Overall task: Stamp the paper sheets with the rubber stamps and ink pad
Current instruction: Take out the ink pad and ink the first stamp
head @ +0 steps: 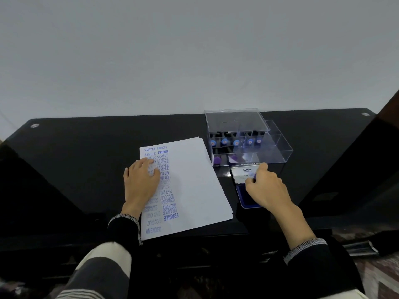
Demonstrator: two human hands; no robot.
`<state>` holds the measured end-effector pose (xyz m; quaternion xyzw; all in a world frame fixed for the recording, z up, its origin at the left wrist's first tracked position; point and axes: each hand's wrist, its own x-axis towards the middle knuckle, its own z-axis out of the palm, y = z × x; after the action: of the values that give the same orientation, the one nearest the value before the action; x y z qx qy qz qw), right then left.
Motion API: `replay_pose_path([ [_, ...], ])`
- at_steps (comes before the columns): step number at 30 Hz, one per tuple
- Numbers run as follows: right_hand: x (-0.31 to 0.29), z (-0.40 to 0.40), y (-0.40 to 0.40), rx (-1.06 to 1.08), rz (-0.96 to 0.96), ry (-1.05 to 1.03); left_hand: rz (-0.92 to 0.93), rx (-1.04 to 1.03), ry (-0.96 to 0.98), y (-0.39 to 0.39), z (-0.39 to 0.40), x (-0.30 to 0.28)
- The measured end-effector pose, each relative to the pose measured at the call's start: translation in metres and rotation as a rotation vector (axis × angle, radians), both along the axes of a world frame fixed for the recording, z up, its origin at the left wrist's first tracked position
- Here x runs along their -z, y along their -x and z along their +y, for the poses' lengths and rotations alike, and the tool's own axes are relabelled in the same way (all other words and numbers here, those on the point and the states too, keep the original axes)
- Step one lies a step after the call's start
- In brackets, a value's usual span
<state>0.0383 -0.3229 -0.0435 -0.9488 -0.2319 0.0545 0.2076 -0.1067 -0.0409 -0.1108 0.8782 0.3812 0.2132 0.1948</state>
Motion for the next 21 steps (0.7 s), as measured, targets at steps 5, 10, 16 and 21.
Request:
replay_pose_path([
  [5, 0.003, -0.013, -0.01, -0.104, 0.102, -0.059, 0.004, 0.002, -0.017, 0.001, 0.0, 0.001],
  [10, 0.01, -0.016, -0.013, -0.084, 0.104, -0.182, 0.015, 0.004, -0.009, 0.0, 0.001, 0.001],
  [16, 0.001, 0.005, 0.004, -0.09, 0.03, -0.328, 0.002, -0.001, -0.012, 0.001, 0.0, -0.001],
  [21, -0.008, 0.074, 0.031, -0.246, 0.169, -0.566, 0.027, 0.001, -0.013, 0.002, -0.002, -0.002],
])
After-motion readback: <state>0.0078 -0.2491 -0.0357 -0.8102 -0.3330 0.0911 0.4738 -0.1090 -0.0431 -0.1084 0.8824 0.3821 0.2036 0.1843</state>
